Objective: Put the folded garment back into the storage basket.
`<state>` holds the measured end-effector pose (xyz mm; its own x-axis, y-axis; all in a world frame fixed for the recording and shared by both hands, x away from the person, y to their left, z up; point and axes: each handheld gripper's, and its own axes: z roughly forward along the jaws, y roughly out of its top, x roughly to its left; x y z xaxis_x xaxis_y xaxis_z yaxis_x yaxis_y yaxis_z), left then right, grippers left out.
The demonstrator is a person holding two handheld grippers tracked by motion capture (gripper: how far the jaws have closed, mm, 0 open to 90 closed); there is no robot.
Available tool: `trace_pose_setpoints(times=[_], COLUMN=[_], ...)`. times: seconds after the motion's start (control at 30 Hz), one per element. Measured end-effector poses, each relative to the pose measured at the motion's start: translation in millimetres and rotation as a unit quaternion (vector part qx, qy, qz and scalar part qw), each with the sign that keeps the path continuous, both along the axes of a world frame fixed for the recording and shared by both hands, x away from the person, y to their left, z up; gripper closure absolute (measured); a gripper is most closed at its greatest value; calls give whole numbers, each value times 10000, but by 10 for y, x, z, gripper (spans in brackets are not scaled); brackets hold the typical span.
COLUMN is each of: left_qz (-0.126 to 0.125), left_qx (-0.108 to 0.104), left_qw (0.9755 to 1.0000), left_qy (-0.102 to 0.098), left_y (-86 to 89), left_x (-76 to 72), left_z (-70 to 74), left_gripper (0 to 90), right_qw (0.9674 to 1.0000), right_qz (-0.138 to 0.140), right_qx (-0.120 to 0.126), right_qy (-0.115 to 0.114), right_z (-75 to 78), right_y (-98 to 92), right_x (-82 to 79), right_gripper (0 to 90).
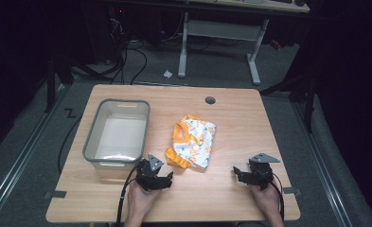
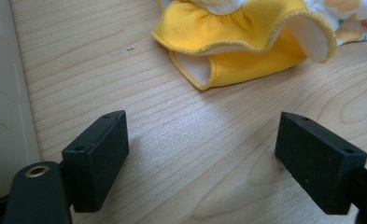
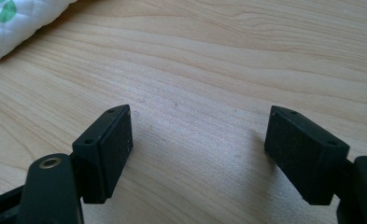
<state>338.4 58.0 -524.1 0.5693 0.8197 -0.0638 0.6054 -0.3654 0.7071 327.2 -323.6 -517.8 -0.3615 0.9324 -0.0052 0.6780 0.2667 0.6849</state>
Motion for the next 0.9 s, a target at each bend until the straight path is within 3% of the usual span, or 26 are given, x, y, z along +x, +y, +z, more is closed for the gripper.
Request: trace_pose_setpoints(times=[0.3, 0.4, 0.43, 0.53, 0.9], left_qz=[-25, -97, -97, -118, -310], left_qx=[-162, -418, -418, -501, -712], left_qw=[9999, 9991, 9991, 9986, 9970], left_qy=[32, -44, -44, -118, -66], left_y=[1, 5, 5, -4, -96], left_x=[-25, -53, -53, -71, -67], left_z=[51, 88, 88, 112, 255], left_gripper=[182, 213, 253, 252, 243], right_qw=[10000, 10000, 10000, 10000, 10000], right_qz=[-1, -1, -1, -4, -2], right_qx=[0, 0, 0, -3, -3], right_qy=[-4, -4, -4, 2, 2], right_z=[-1, -1, -1, 0, 0], right_y=[1, 0, 0, 0, 0], right_x=[0, 0, 0, -2, -2], right_gripper=[238, 238, 238, 237, 238])
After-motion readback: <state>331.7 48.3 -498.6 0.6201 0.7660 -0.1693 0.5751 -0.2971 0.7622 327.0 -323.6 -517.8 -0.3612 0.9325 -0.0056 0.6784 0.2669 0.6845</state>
